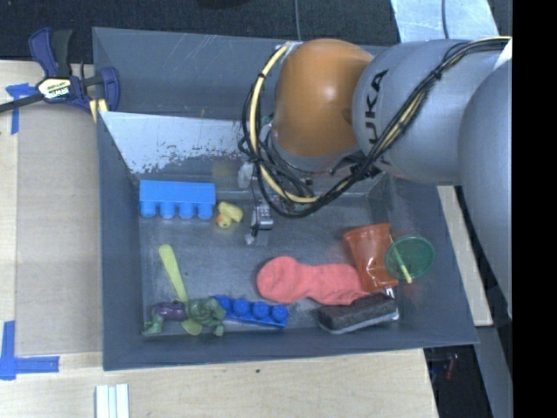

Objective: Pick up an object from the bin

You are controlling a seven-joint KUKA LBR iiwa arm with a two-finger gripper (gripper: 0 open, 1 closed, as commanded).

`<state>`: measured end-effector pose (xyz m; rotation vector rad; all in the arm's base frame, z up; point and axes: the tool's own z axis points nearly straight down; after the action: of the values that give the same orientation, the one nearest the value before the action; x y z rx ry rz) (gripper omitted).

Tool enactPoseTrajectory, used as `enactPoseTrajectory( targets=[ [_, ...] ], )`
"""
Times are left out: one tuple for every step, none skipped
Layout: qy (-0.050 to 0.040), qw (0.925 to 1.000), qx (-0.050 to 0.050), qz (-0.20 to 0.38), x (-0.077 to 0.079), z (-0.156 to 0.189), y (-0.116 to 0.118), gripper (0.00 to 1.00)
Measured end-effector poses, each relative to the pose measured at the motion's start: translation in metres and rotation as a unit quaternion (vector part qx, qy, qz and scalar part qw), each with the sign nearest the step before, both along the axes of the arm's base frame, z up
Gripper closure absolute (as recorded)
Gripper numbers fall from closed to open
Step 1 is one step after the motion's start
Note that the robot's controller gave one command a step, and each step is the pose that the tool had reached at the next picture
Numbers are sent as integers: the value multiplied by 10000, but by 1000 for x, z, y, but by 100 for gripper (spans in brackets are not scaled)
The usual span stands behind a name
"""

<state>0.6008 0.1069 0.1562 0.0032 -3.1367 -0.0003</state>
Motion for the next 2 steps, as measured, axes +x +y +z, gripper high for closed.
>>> enactPoseTrajectory(
  targets=[
    [-39,10000,3,-11,2,4,0,0],
    [-51,9980,10,625,-39,4,-24,0]
  ],
)
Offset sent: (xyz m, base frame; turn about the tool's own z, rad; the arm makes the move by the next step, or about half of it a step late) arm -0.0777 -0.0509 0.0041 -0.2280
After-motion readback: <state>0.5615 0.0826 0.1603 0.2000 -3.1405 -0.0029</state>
